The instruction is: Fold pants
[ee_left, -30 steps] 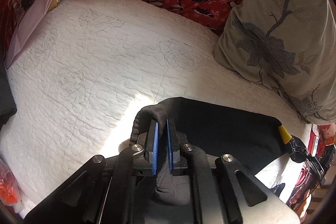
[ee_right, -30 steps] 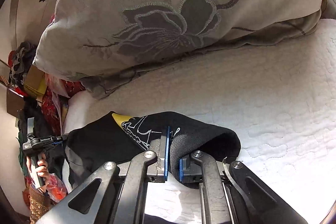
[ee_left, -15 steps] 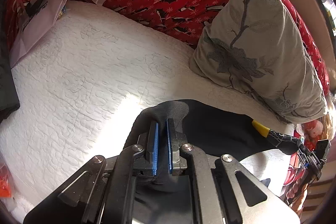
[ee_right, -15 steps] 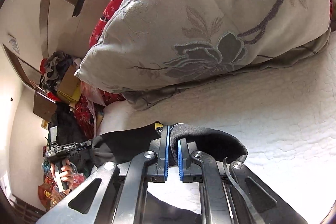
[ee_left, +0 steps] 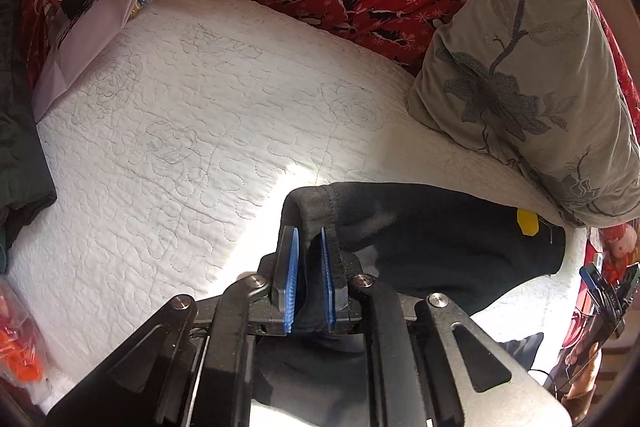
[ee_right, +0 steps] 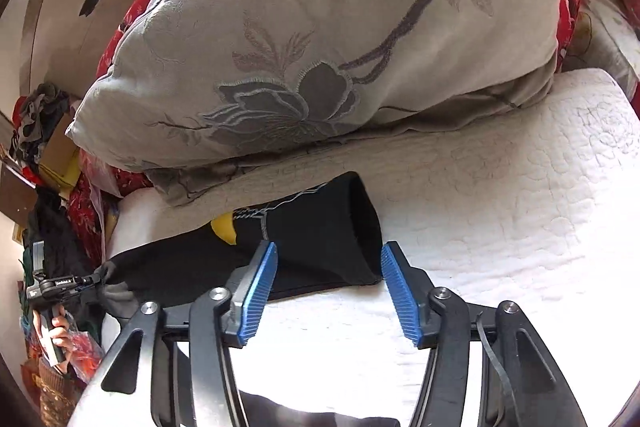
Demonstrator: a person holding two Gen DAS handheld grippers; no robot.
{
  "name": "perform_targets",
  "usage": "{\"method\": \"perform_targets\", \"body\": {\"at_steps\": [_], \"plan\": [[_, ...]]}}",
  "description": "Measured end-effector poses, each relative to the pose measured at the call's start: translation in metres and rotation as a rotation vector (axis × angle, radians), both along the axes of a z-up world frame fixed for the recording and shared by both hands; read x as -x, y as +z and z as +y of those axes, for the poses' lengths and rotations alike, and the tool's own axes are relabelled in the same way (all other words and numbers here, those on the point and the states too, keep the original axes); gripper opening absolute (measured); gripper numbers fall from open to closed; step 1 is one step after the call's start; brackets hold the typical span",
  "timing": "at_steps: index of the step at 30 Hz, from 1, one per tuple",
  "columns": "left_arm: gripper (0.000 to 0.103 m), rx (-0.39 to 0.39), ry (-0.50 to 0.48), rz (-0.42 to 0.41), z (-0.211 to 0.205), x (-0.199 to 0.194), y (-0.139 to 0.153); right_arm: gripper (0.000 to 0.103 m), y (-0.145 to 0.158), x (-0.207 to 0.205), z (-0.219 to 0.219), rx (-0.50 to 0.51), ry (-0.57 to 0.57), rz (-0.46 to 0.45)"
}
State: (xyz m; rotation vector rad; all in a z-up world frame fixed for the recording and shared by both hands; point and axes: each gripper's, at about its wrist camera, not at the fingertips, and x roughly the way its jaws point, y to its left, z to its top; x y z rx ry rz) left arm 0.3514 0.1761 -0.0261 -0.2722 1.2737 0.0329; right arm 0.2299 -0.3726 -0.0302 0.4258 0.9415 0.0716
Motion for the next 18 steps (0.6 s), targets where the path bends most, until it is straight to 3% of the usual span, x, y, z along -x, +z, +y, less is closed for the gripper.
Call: {"method": "perform_targets", "body": {"at_steps": [2,3,6,8,12,18], "plan": [[0.01,-0.005,-0.006,0.004,0.003,0.0,-0.003,0.082,0.002,-0.006,0.002,0.032,0.037,-0.014],[0.011,0.006,-0.004,0.011,0.005,-0.002,-0.006,0.083,0.002,-0.011,0.004,0.058,0.049,-0.016],[0.018,0.05,-0.001,0.036,0.007,-0.009,-0.019,0.083,-0.011,-0.032,0.003,0.085,0.05,0.02],[0.028,0.059,-0.002,0.059,0.006,-0.014,-0.029,0.083,-0.024,-0.048,0.004,0.087,0.055,0.045],[0.029,0.037,0.003,0.104,0.006,-0.024,-0.05,0.083,-0.042,-0.068,0.0,0.095,0.048,0.062],[0.036,0.084,-0.015,0.173,0.004,-0.029,-0.081,0.084,-0.066,-0.083,-0.018,-0.02,0.058,0.12]]}}
